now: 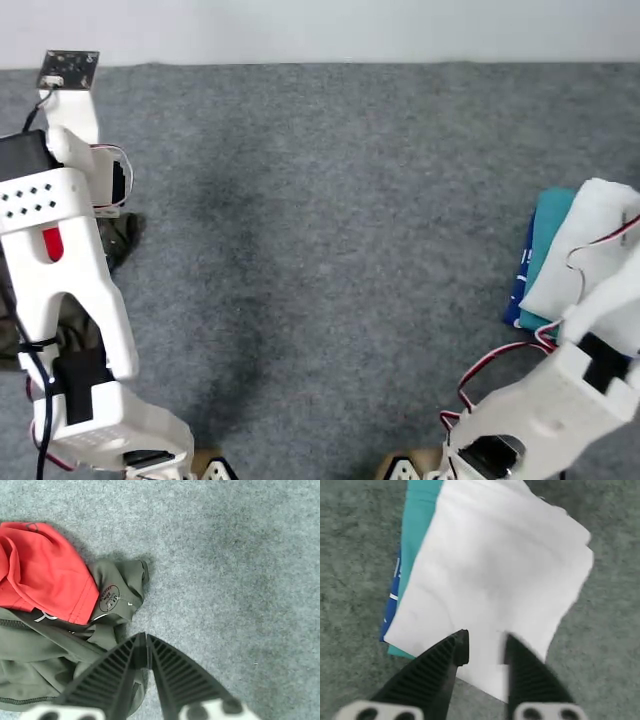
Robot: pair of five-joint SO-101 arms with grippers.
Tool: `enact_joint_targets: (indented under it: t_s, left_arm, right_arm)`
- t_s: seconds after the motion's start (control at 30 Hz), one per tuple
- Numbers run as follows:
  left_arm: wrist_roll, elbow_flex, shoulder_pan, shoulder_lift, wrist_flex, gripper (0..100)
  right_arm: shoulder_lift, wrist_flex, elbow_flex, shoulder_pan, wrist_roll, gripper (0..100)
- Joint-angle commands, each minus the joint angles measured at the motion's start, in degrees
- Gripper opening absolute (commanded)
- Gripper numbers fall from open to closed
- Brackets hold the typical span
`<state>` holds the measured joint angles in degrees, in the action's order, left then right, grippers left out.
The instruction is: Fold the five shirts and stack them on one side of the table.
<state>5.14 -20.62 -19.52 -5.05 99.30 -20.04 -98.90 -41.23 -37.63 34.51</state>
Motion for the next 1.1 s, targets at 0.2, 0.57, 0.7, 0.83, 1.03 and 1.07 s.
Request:
enact_joint_targets:
  t_s: [0.2, 0.57, 0.7, 0.83, 1.03, 1.07]
  left_arm:
    - [0.5, -0.1, -0.4, 1.1, 1.2, 0]
    - [0.4, -0.1, -0.4, 1.1, 1.2, 0]
    - [0.5, -0.1, -0.4, 1.1, 1.2, 0]
    - [0.5, -0.1, -0.4, 1.1, 1.2, 0]
    - [0.5, -0.1, -0.2, 1.1, 1.2, 0]
    - [0.5, -0.1, -0.2, 1.1, 1.2, 0]
  right_arm:
    - [-9.5, 16.1, -2.8, 3.0, -0.9, 0.9]
    - [-18.9, 22.7, -4.7, 5.0, -0.6, 0.9]
    - [-11.9, 11.3, -9.0, 2.0, -0.4, 0.9]
    - [-9.8, 9.0, -8.9, -3.1, -0.4, 0.9]
    - [-19.2, 17.5, -4.9, -10.0, -0.2, 0.9]
    - [-21.1, 19.0, -4.9, -10.3, 0.4, 0.9]
